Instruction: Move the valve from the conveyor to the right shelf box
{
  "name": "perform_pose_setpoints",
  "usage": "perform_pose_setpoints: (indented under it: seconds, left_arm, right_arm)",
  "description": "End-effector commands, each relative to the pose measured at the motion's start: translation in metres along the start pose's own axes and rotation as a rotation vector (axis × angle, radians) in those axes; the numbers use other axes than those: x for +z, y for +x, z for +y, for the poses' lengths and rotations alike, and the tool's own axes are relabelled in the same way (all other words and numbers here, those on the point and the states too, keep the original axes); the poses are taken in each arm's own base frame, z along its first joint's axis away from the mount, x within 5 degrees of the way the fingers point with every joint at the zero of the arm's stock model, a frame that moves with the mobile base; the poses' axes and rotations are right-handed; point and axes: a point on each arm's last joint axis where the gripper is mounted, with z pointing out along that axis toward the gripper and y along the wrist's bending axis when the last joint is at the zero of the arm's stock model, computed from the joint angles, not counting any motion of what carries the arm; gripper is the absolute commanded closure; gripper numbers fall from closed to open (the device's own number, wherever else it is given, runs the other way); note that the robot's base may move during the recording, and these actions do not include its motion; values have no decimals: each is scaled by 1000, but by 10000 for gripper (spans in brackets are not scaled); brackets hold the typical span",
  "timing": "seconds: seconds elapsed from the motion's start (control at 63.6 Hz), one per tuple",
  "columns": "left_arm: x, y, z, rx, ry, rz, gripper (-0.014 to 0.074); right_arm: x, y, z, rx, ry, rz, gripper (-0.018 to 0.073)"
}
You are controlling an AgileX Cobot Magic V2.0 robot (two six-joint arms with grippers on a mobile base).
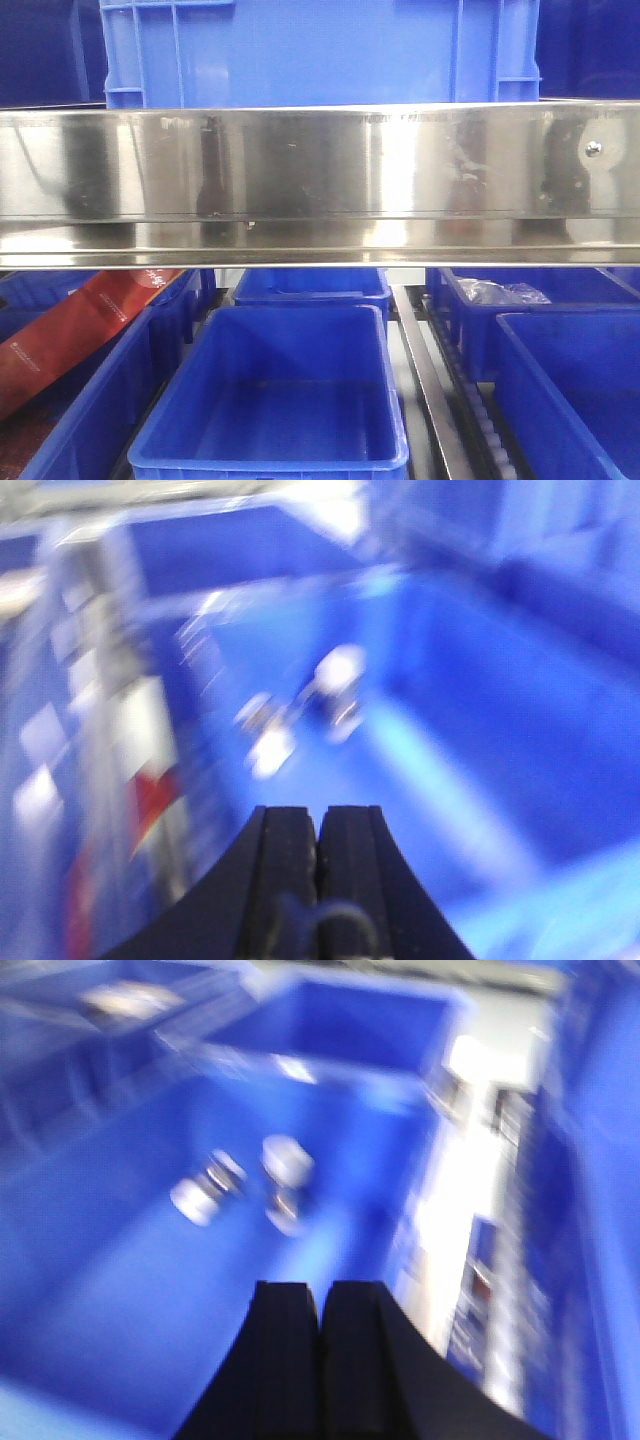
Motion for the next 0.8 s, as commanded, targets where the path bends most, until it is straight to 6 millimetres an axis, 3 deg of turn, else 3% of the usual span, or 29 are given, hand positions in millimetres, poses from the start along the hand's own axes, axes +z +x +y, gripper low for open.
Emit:
perform_pose_setpoints:
  seconds: [0.0,0.267,0.472,0.661,0.787]
  left_arm:
    - [-17,20,6,-29,-39,-53,707]
    - [-77,106,3,-39,-98,-162,707]
    - [-102,171,-3,-34,-112,-275,707]
    - [-101,225,-4,-36,-130,-396,707]
    - [-97,244,-4,-36,-136,-422,707]
  right_arm:
    - [-15,18,-2,2,16,-47,722]
    - [-55,106,-2,2,35,-159,722]
    - [-75,177,-3,-41,63,-232,722]
    - [-80,223,-3,-41,64,-240,722]
    - [-79,235,-3,-41,65,-248,722]
